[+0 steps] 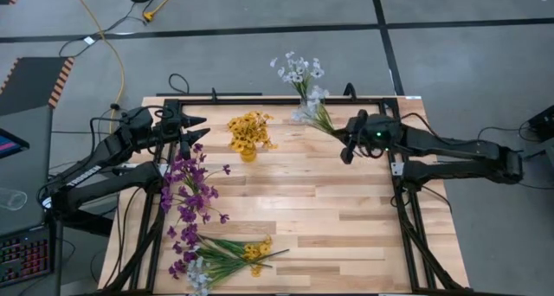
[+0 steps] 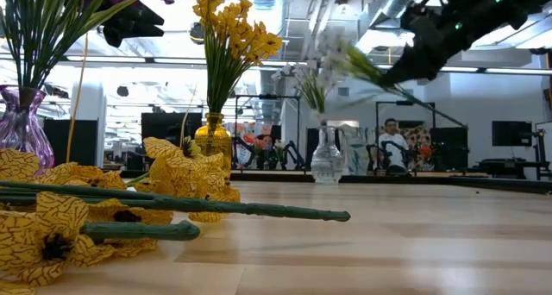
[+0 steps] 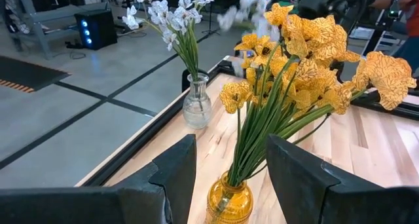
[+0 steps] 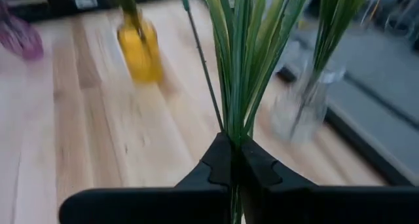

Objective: Sort flowers into vase by color
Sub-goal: Put the top white flowers into the transparent vase

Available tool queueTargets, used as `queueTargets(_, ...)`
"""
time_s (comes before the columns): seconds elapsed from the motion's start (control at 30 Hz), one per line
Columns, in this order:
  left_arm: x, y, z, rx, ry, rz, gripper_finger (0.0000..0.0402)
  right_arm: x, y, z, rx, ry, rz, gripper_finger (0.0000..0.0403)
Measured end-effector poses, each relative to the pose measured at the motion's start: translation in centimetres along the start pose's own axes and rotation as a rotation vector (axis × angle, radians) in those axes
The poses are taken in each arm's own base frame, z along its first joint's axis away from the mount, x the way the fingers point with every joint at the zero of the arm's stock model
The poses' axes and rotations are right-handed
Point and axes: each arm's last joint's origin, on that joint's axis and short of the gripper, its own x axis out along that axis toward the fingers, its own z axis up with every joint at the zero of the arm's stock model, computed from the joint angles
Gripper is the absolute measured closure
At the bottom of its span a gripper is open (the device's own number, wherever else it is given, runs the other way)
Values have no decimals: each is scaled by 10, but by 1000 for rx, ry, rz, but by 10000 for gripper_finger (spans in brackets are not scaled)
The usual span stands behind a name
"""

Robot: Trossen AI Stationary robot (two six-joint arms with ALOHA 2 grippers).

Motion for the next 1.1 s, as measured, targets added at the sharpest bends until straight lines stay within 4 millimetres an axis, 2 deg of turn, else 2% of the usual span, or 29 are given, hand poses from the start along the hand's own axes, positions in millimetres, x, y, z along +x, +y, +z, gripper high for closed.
queueTargets(0.47, 0, 0, 0, 0, 0, 0, 233, 0, 1, 13, -169, -495, -35, 371)
queueTargets(0.63, 0, 0, 0, 1, -1, 0, 233, 1, 1, 28, -253, -667, -89, 371)
queueTargets(0.87, 0, 0, 0, 1, -1, 0, 233, 20, 2, 36, -320, -826, -165, 371)
queueTargets(1.1, 0, 0, 0, 1, -1, 0, 233, 47, -9, 33, -293, -957, -258, 371)
